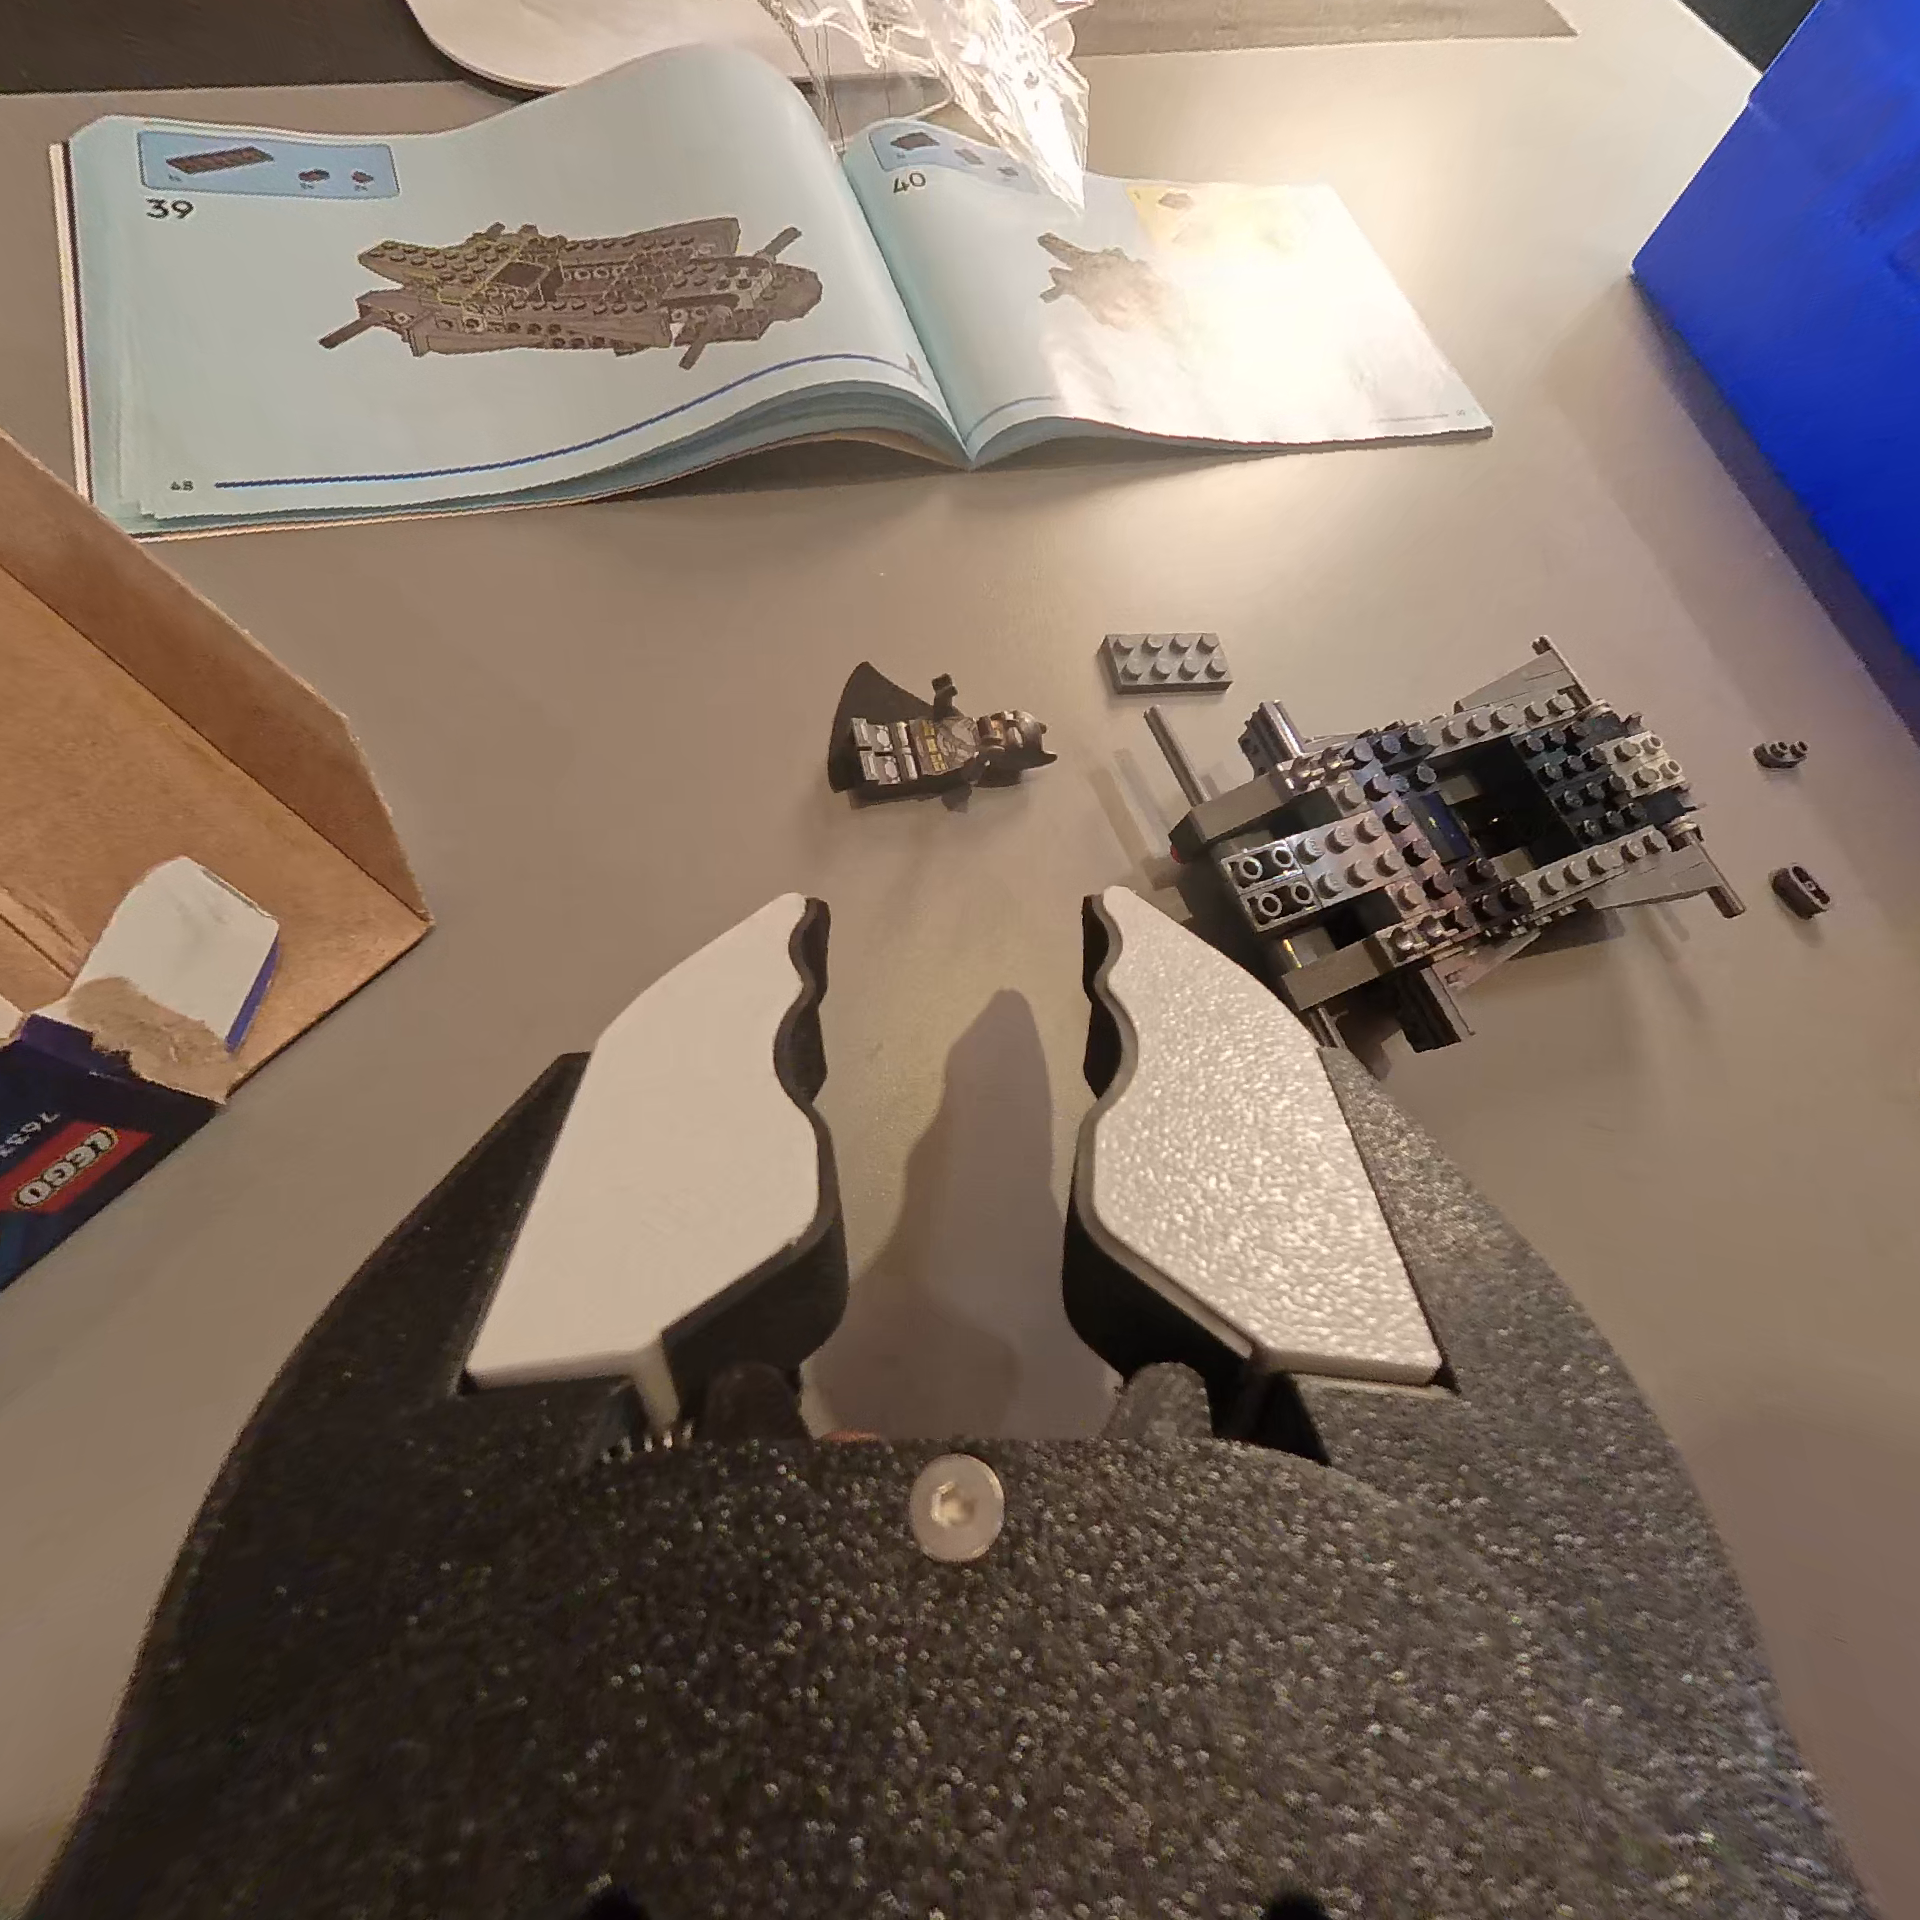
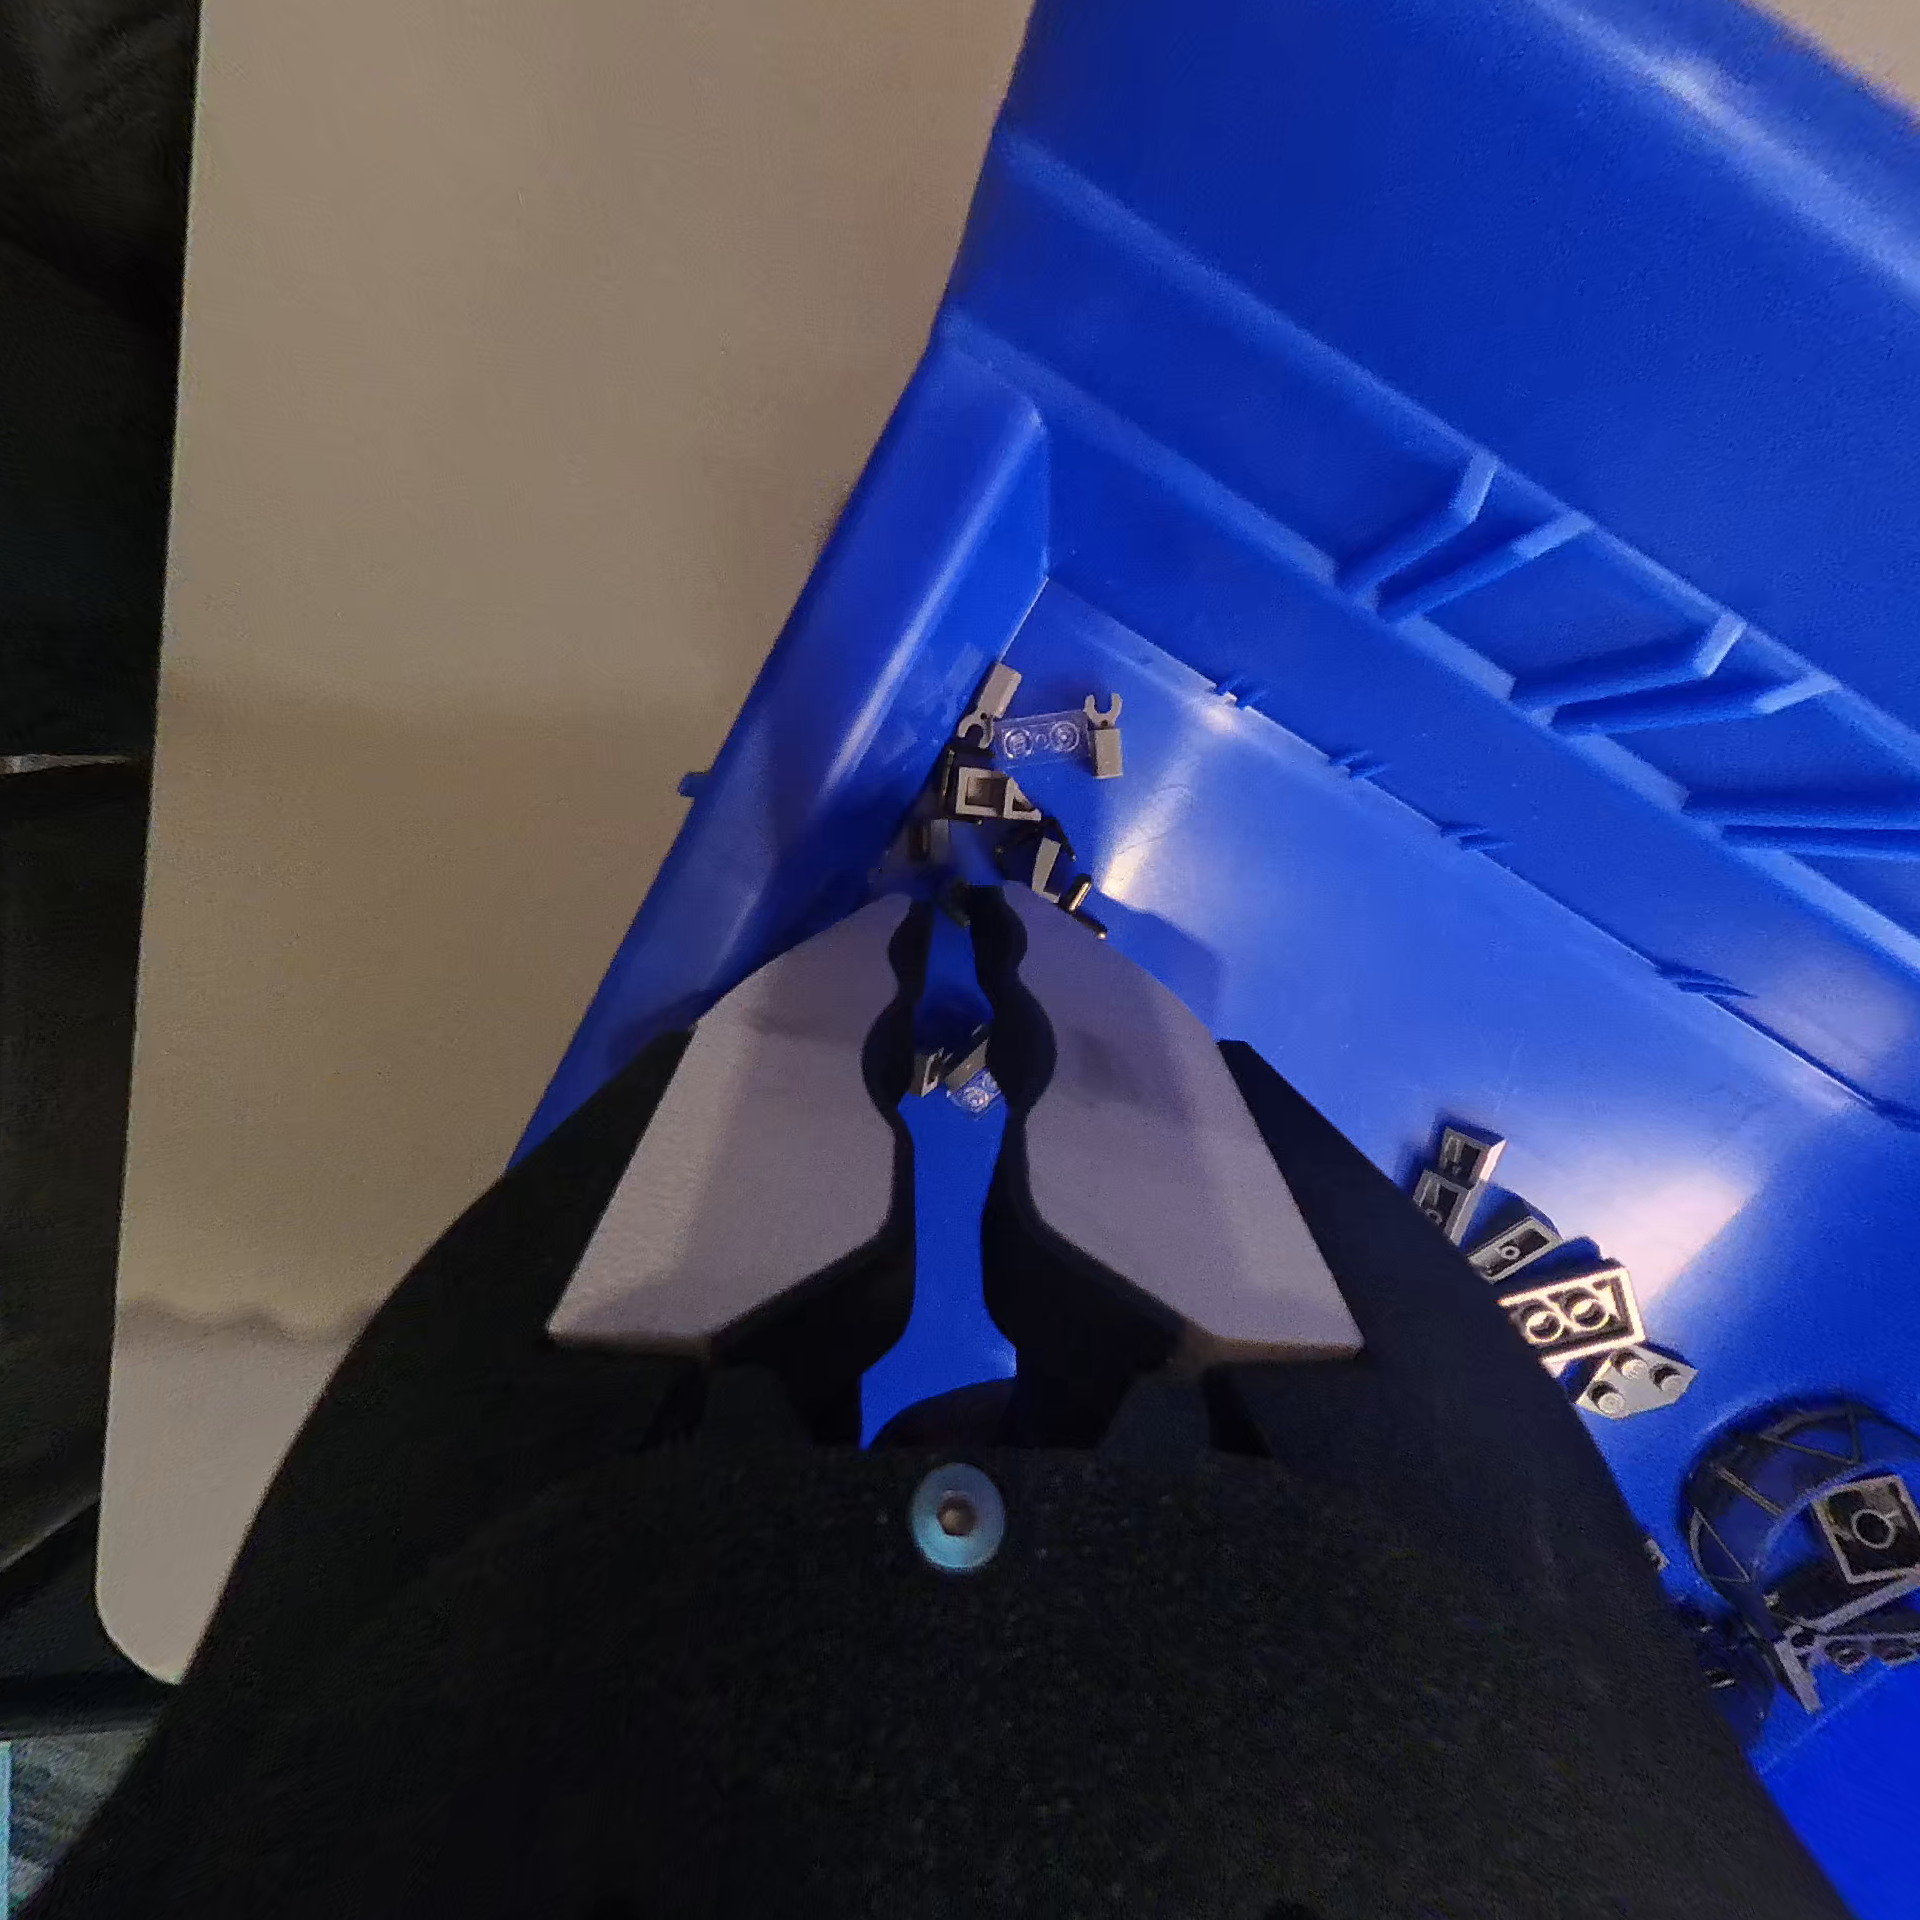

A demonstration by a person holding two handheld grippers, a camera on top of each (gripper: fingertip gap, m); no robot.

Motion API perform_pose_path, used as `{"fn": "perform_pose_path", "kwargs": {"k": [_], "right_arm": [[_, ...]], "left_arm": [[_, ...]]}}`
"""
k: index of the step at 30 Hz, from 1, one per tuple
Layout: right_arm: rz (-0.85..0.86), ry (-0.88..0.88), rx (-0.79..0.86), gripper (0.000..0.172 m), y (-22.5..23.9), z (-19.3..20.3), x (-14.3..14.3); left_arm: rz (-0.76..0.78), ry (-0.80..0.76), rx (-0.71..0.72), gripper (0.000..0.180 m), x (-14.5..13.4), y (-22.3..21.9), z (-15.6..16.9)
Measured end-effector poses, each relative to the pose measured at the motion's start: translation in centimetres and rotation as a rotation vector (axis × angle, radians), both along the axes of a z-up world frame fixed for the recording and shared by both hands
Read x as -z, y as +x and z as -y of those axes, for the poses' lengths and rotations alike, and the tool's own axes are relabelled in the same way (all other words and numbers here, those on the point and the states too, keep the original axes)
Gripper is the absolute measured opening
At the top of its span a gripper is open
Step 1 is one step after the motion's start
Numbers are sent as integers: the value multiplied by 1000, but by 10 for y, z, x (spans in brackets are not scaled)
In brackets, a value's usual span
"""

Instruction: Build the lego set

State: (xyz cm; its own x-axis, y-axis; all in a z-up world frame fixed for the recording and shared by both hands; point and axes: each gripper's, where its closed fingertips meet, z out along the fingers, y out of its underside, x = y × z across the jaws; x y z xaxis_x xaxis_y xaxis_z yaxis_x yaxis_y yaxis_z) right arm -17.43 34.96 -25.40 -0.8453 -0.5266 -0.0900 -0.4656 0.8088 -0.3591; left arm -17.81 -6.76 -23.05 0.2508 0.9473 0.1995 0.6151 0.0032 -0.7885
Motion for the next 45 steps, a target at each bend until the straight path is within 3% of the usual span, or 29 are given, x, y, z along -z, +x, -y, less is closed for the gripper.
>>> {"fn": "perform_pose_path", "kwargs": {"k": [13,18,21,24,27,29,32,36,40,45], "right_arm": [[-19,15,19,4,-2,2,2],[-112,1,101,4,-15,3,-7],[-243,-32,213,3,-33,1,-39],[-314,-122,344,3,-31,6,-93],[-299,-236,425,4,-1,39,-134],[-287,-300,476,4,20,76,-140],[-263,-355,589,4,43,138,-122],[-190,-347,726,4,54,198,-70],[-119,-276,838,4,54,215,-27],[-64,-242,892,4,56,218,-6]], "left_arm": [[2,-3,6,48,0,0,-1],[-9,28,30,48,-3,0,-3],[-51,56,41,48,-10,2,-3],[-119,69,62,48,-20,6,-4],[-184,70,99,49,-30,12,-9],[-222,80,119,50,-36,15,-12],[-237,105,146,50,-39,16,-16],[-237,131,171,51,-40,20,-17],[-216,143,188,51,-37,29,-15],[-196,177,211,51,-36,37,-13]]}}
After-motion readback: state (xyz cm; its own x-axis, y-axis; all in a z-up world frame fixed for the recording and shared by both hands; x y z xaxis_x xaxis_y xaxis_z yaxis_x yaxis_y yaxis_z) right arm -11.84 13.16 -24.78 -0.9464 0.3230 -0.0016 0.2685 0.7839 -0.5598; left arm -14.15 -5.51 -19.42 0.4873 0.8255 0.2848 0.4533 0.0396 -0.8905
